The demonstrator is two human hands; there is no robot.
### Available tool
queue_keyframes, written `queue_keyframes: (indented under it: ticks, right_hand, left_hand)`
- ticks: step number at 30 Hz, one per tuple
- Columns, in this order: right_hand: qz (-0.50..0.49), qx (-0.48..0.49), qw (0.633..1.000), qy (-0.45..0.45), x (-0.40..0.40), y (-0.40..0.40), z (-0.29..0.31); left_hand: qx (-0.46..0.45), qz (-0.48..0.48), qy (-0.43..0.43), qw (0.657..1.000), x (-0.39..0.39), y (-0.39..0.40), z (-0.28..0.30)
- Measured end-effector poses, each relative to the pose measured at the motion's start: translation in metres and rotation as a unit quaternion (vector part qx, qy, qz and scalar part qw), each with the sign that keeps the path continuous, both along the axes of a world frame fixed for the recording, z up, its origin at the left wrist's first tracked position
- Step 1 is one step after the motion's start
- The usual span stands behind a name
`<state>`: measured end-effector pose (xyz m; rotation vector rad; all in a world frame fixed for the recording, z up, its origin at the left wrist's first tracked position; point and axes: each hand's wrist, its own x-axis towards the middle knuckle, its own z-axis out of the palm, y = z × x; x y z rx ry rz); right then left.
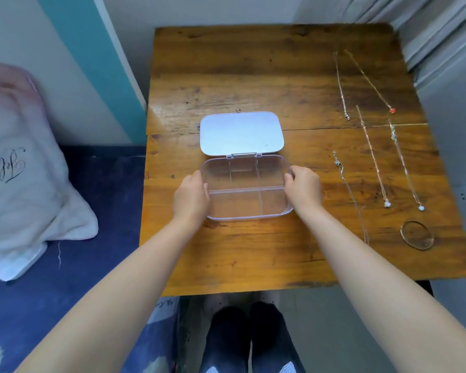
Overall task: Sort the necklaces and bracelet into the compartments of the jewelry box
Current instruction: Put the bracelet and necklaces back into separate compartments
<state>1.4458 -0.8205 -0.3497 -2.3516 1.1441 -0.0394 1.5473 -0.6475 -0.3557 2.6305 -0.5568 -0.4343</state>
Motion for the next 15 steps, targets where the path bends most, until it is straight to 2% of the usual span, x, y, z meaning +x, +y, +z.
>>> queue_keyframes:
  ticks: [4,8,11,15]
  right_hand:
    - [0.010,0.018,1.000,0.009,-0.002,-0.007,0.000]
    - [0.018,0.077,0.997,-0.017,-0.022,-0.006,0.011]
    - [0.011,0.085,0.995,-0.043,-0.059,-0.015,0.021]
    - [-0.027,0.070,0.996,-0.039,-0.125,-0.041,0.030]
  left_hand:
    - [0.033,-0.003,0.007,0.999,-0.004,-0.008,0.004]
    - [0.056,-0.029,-0.065,0.996,-0.022,-0.011,0.009]
    - [0.005,-0.108,-0.092,0.990,-0.050,-0.025,0.017]
    - [-0.037,-0.261,-0.112,0.958,-0.099,-0.051,0.022]
